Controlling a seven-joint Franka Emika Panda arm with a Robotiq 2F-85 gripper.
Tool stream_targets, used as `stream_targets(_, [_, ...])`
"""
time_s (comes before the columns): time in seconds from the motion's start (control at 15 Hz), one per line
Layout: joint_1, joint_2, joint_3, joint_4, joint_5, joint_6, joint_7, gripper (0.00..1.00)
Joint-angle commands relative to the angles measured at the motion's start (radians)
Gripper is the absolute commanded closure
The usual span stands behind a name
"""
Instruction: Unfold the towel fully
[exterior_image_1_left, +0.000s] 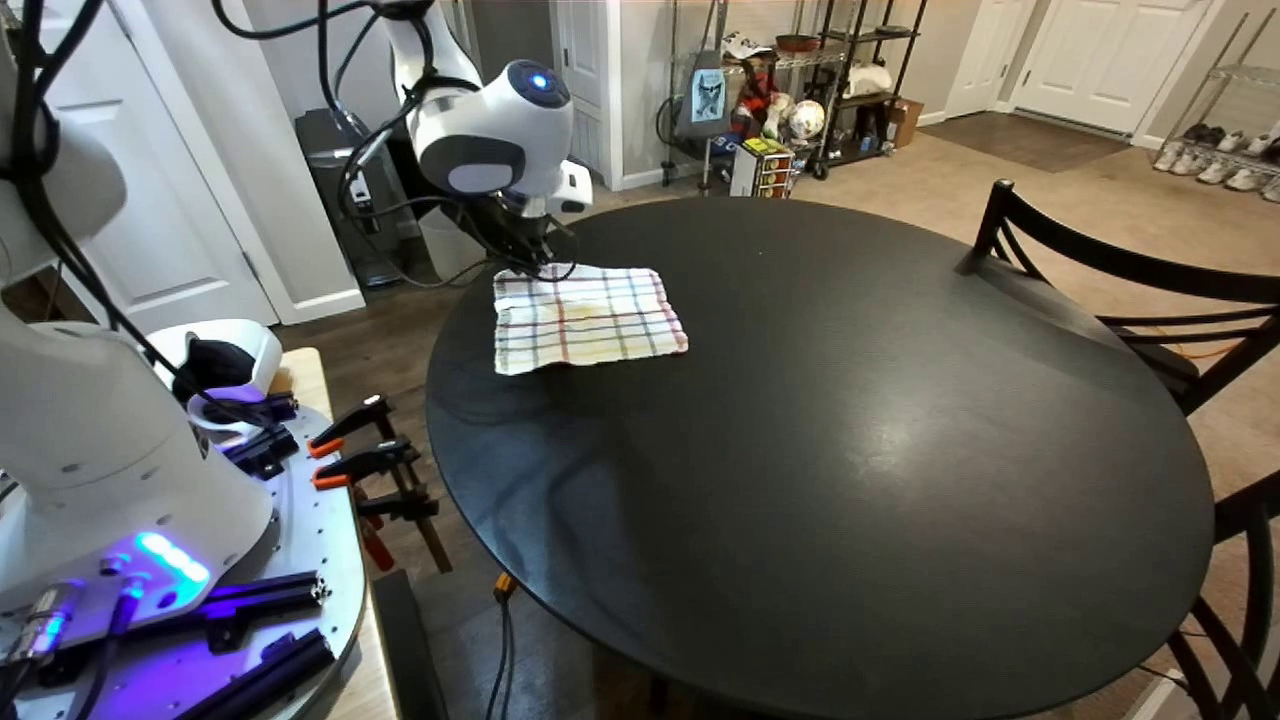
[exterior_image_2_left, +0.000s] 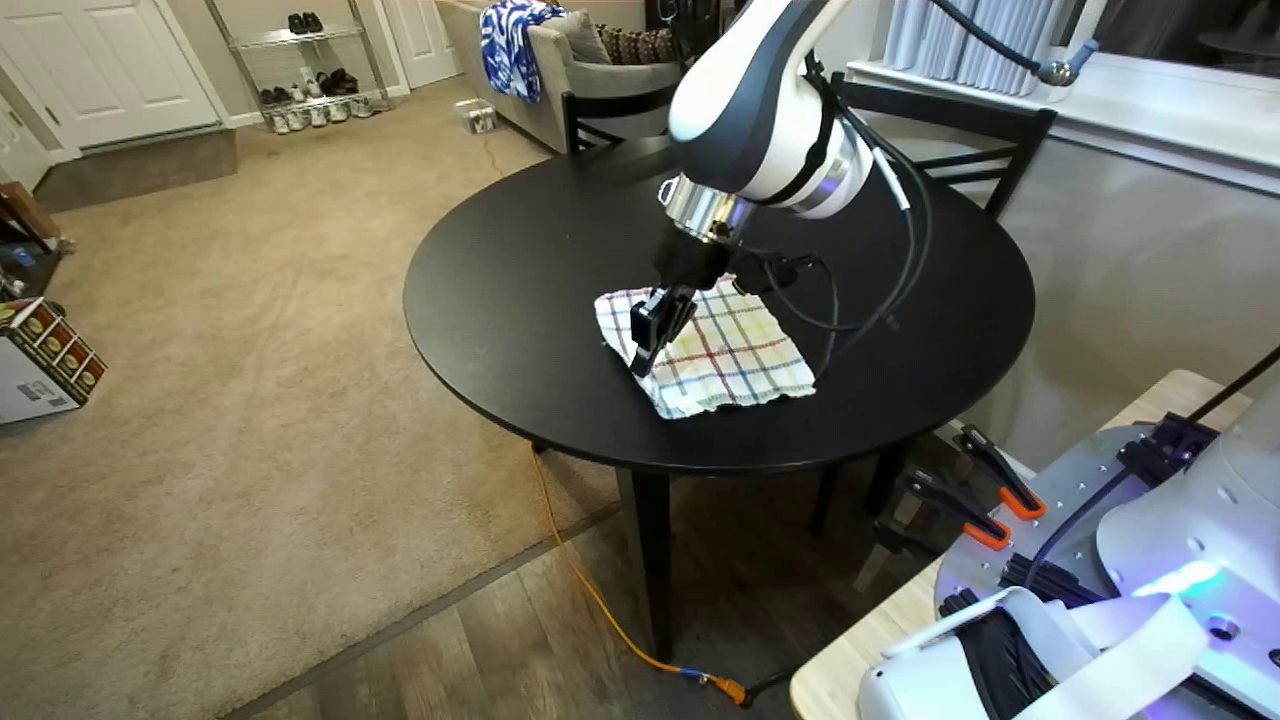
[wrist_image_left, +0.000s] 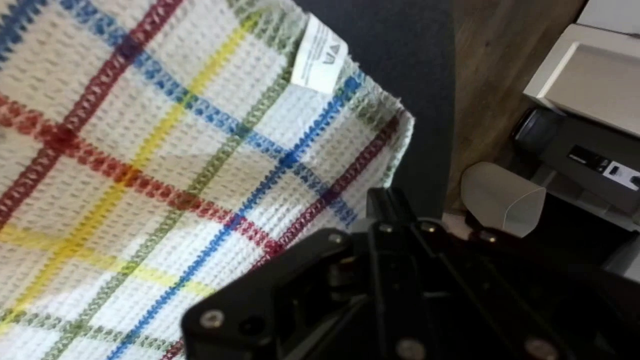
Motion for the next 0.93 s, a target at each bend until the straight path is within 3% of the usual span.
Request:
stream_targets(0.0, [-0.027, 0.045, 0.028, -0.027, -0.021, -0.035, -0.013, 0.72])
stream_targets(0.27, [-0.045, 0.066, 0.022, -0.013, -0.020, -0.081, -0.019, 0.49])
stream_targets(0.73, [-0.195, 0.000, 0.103, -0.037, -0.001, -0.042, 0.005, 0.02])
stream_targets(0.87, [-0.230, -0.033, 0.120, -0.043, -0.001, -0.044, 0.027, 0.00])
